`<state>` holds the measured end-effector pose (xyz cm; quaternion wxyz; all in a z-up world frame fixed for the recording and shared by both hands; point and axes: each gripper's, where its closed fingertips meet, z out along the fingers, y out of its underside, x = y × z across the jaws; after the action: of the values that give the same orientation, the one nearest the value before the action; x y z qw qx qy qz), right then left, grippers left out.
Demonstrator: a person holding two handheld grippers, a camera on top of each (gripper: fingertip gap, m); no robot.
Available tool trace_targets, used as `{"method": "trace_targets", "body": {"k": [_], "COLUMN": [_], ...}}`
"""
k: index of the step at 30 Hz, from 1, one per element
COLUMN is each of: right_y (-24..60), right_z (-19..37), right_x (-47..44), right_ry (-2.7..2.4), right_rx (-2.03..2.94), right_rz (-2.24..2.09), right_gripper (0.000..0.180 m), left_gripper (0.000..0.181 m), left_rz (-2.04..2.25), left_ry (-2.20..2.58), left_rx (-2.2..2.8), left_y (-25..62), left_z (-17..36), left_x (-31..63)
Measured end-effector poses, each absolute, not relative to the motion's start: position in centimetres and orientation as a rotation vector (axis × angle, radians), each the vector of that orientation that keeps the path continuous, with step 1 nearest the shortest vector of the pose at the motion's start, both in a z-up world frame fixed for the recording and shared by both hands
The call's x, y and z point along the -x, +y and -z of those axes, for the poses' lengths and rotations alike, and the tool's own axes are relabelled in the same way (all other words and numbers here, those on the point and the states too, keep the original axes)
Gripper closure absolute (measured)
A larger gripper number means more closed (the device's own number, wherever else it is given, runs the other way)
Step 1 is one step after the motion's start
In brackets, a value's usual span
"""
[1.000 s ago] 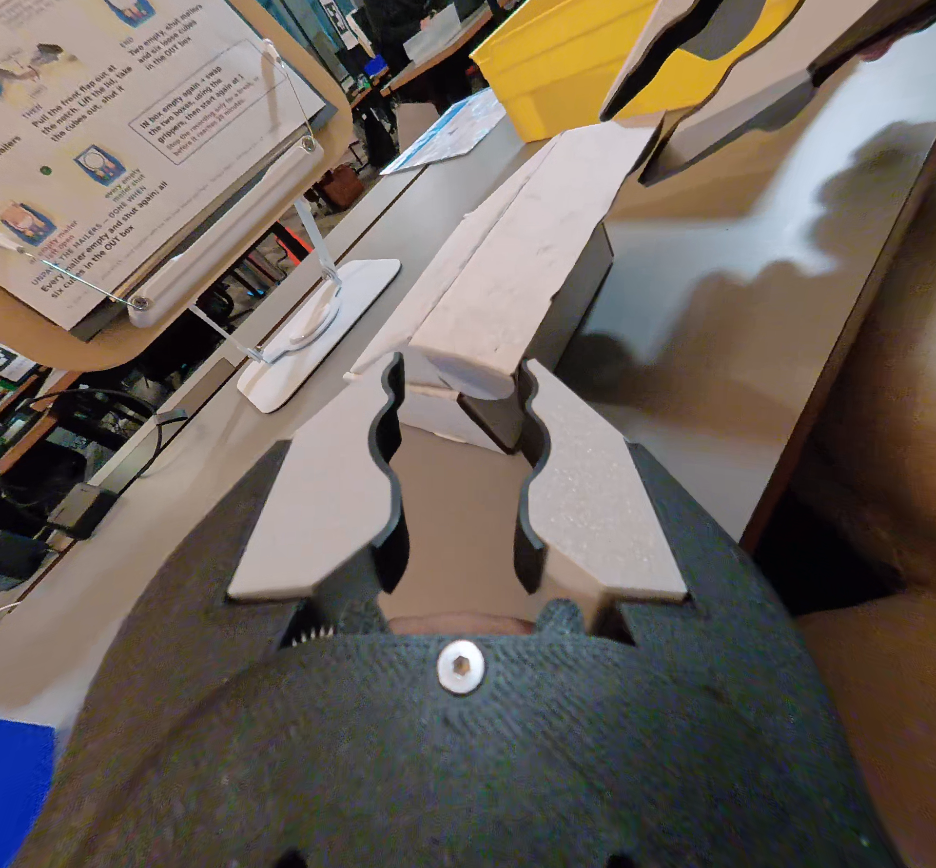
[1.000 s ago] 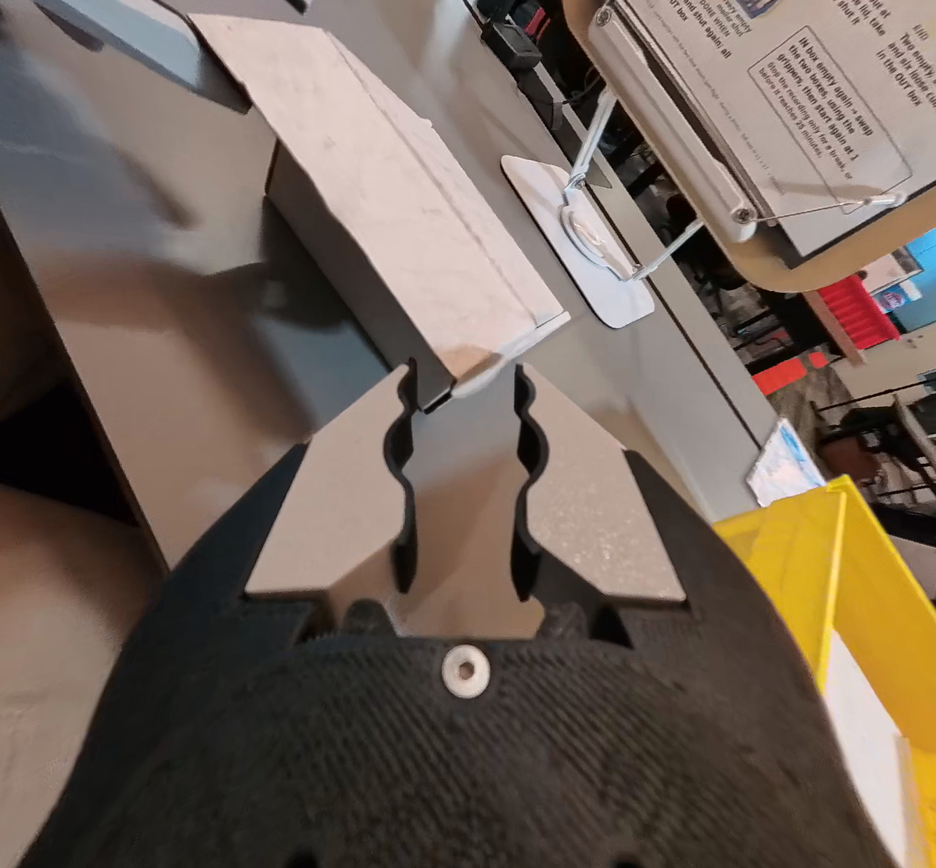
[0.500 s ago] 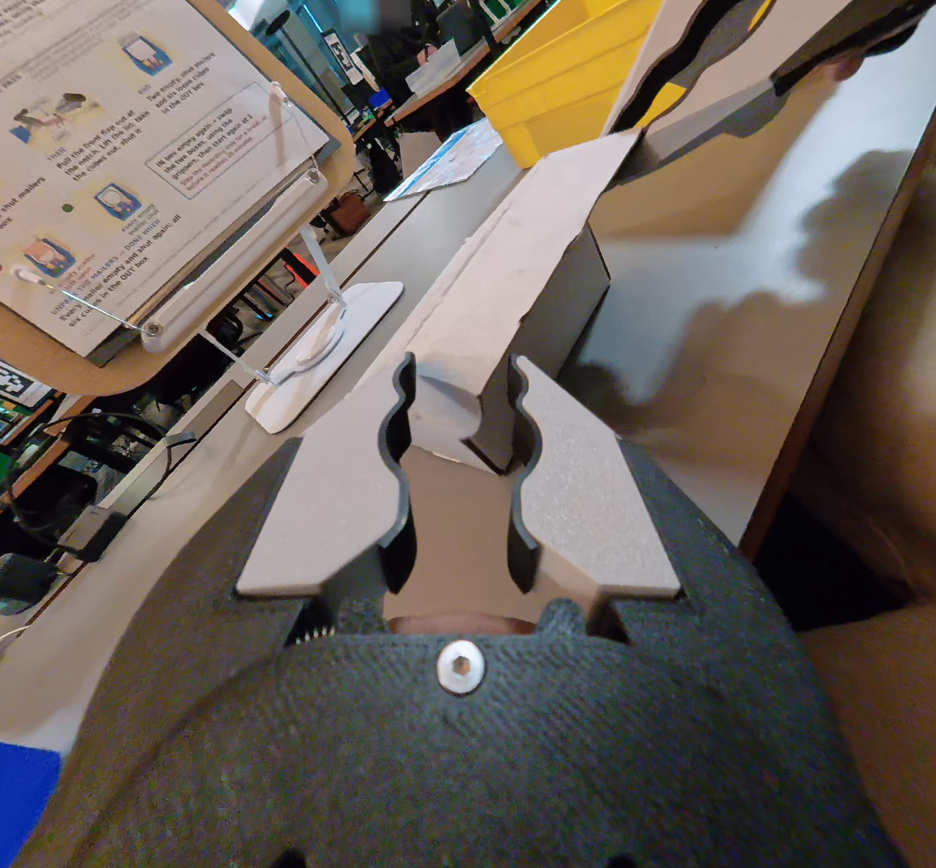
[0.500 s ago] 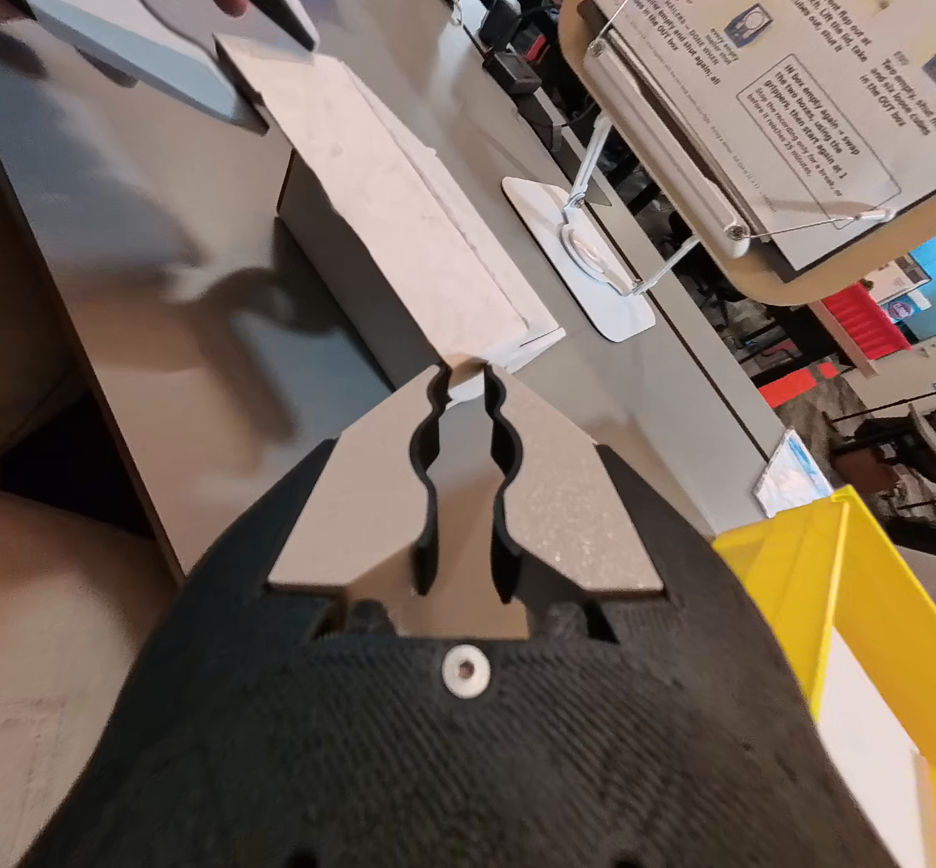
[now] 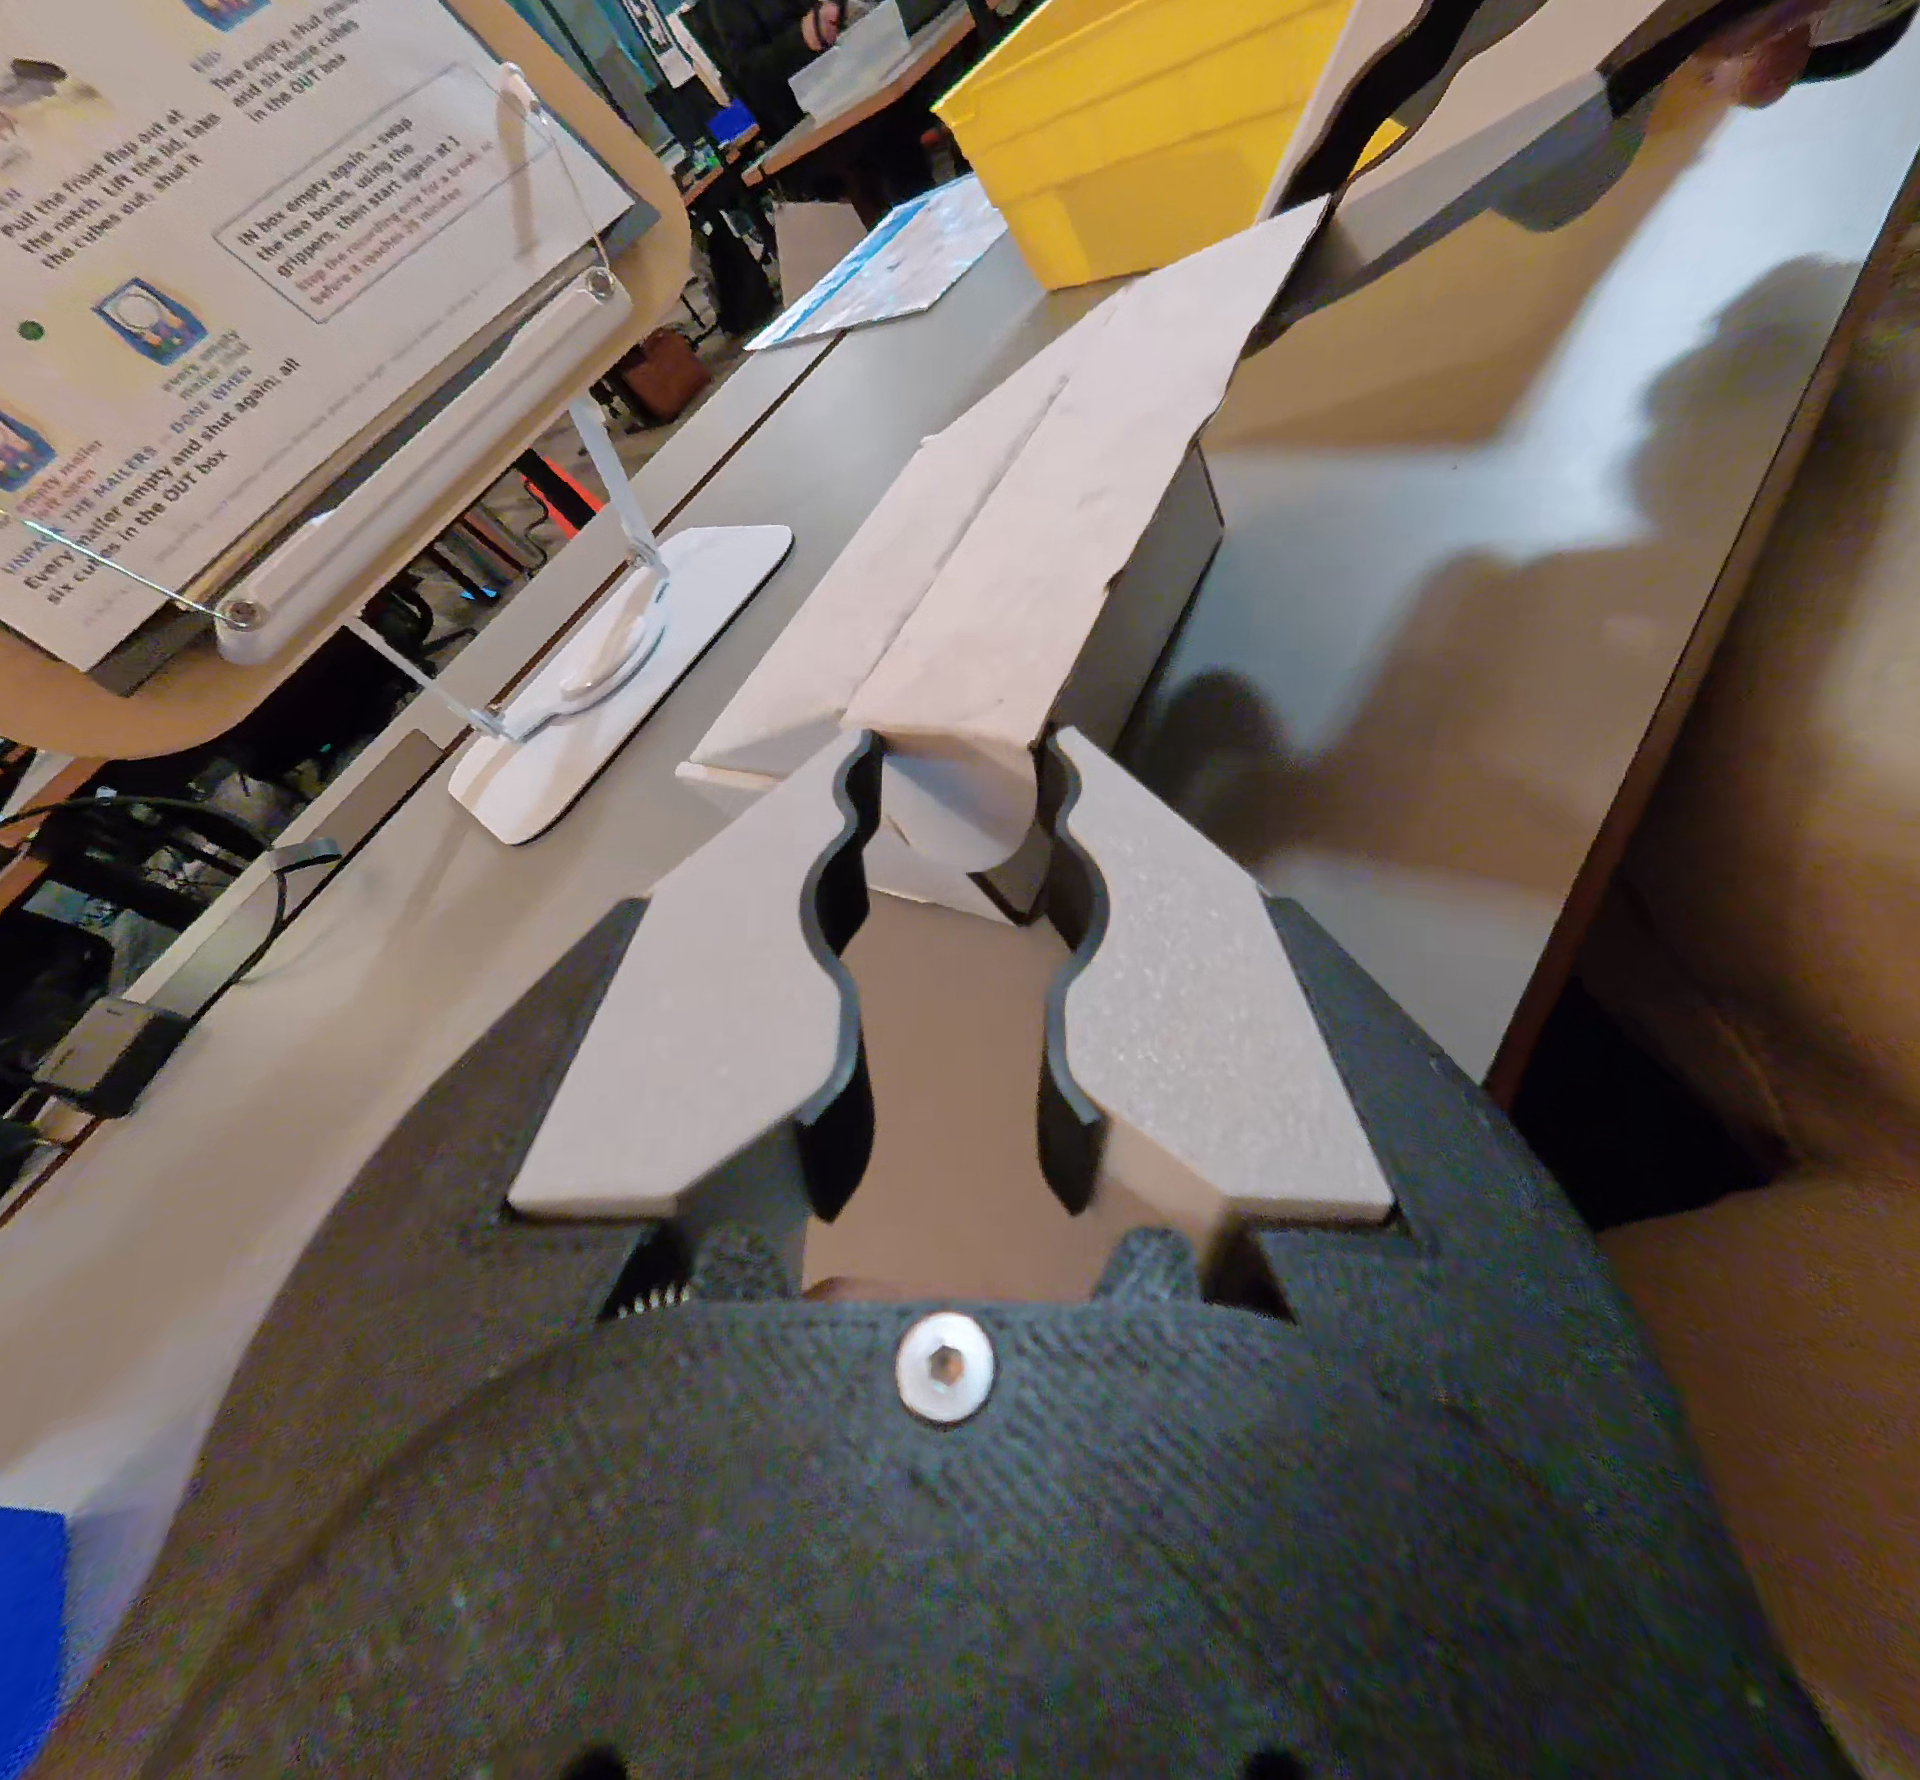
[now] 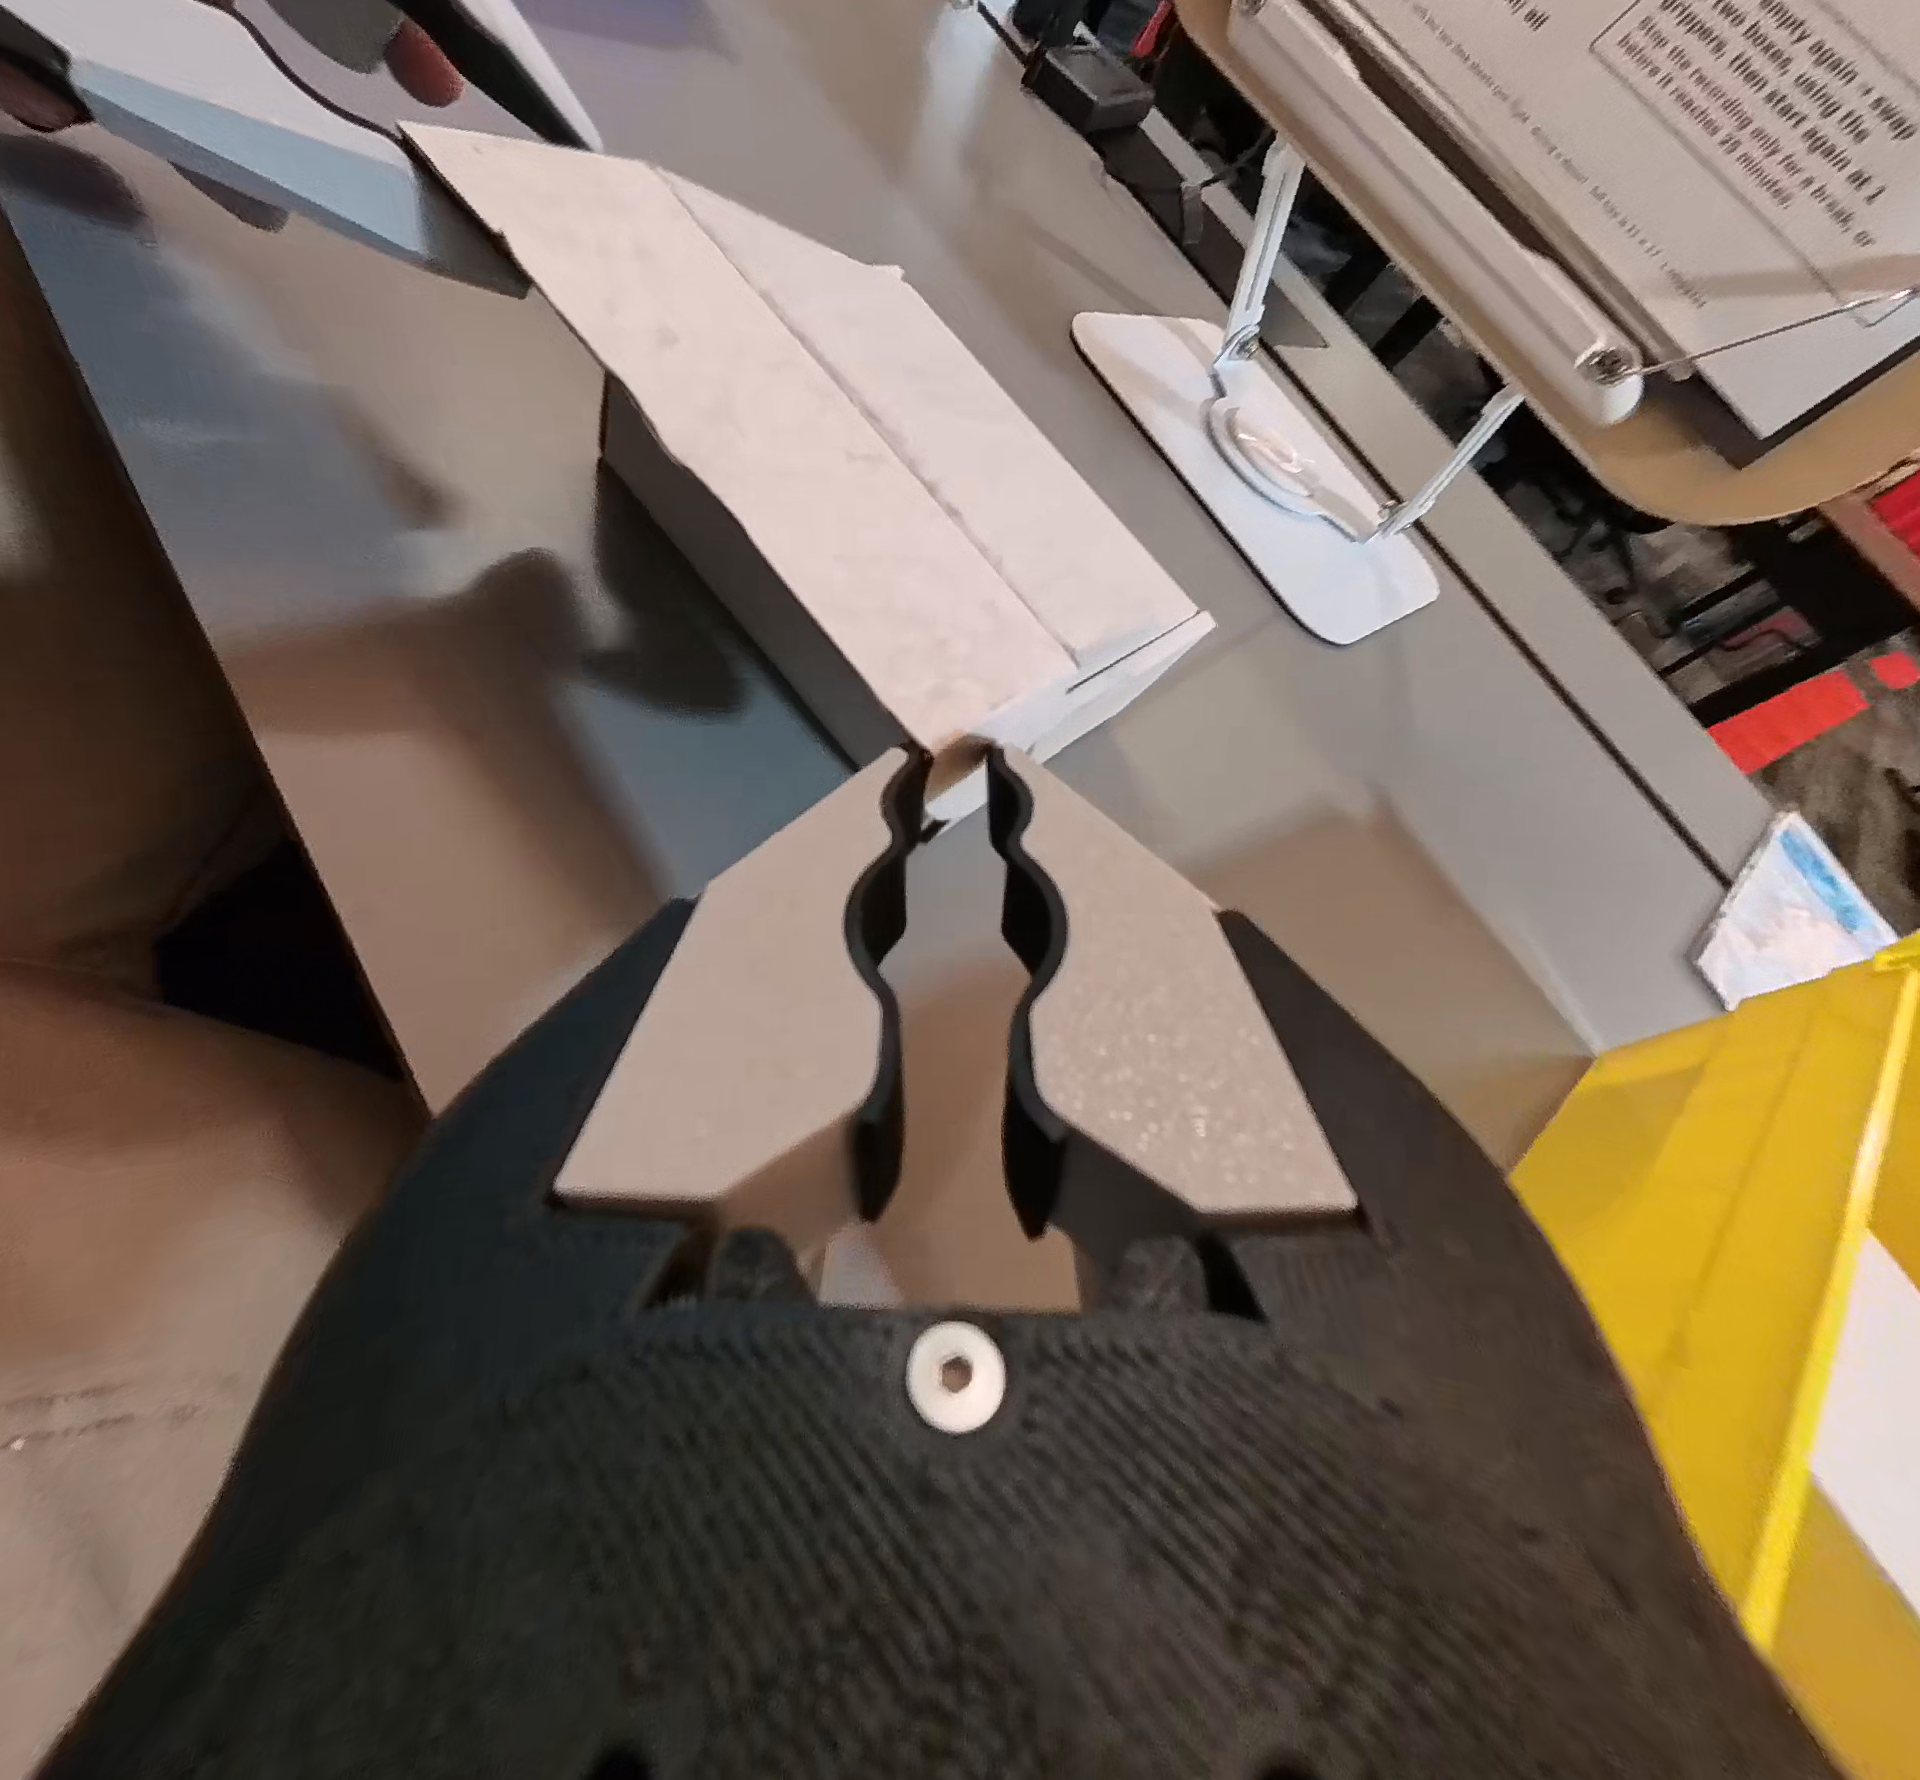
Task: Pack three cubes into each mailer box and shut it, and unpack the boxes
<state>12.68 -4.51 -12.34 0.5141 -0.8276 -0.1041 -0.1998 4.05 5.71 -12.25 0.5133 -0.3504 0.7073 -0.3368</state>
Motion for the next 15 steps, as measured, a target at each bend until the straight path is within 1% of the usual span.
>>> {"method": "trace_targets", "body": {"k": [8,15], "right_y": [-4.7,-5.0], "right_z": [12.8,14.9], "right_x": [-12.7,-12.9], "right_ry": [-0.179,-0.177], "right_rx": [2.02,2.115], "right_rz": [0.377,0.356], "right_gripper": [0.169,0.172], "left_gripper": [0.151,0.148], "left_rz": [0.862,0.819], "left_ry": [1.756,1.83], "left_rx": [0.869,0.876], "left_y": [5.0,4.7], "left_z": [12.9,14.3], "left_x": [-3.8,-3.8]}}
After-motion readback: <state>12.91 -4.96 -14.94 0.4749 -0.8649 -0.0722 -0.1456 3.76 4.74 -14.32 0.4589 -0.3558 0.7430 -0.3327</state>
